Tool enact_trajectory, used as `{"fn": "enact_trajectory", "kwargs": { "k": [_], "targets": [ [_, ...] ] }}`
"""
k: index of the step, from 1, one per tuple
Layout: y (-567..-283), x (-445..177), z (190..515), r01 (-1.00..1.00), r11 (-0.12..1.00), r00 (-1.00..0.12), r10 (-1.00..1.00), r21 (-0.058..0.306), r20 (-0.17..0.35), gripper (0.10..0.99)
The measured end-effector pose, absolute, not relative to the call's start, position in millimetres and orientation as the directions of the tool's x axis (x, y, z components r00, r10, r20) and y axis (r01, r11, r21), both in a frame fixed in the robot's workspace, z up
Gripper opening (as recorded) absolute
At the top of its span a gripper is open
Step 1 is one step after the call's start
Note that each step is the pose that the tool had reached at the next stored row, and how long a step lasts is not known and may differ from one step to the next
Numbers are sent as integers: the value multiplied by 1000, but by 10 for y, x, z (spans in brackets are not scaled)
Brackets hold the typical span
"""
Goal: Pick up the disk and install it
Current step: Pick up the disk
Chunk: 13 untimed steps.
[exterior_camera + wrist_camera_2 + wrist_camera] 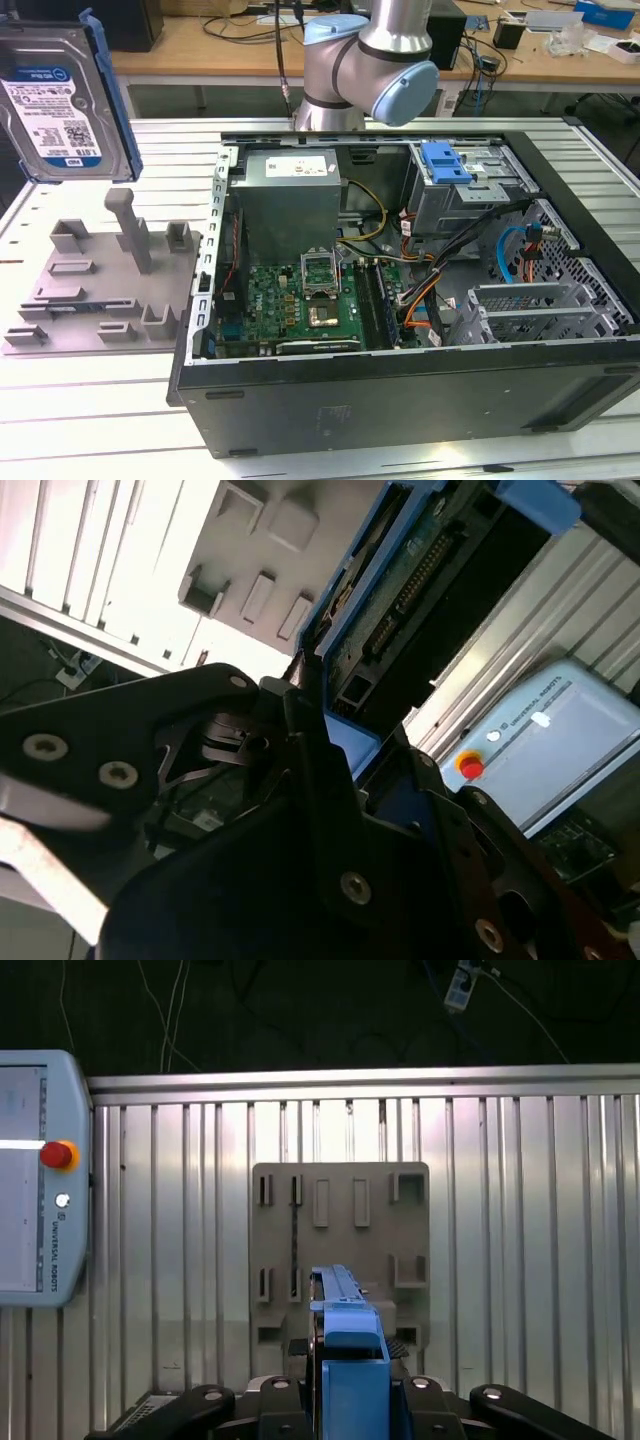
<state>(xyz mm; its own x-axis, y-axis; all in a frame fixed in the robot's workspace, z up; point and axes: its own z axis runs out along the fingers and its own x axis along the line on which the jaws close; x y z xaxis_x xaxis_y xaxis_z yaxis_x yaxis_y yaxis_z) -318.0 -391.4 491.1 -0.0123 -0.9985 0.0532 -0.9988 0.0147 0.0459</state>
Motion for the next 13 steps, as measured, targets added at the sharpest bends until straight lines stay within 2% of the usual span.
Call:
{"fn": "enact_trajectory", "kwargs": {
  "k": [13],
  "targets": [
    [-4228,-2493,4911,-999,15,-13,-999,47,53,369]
  ]
}}
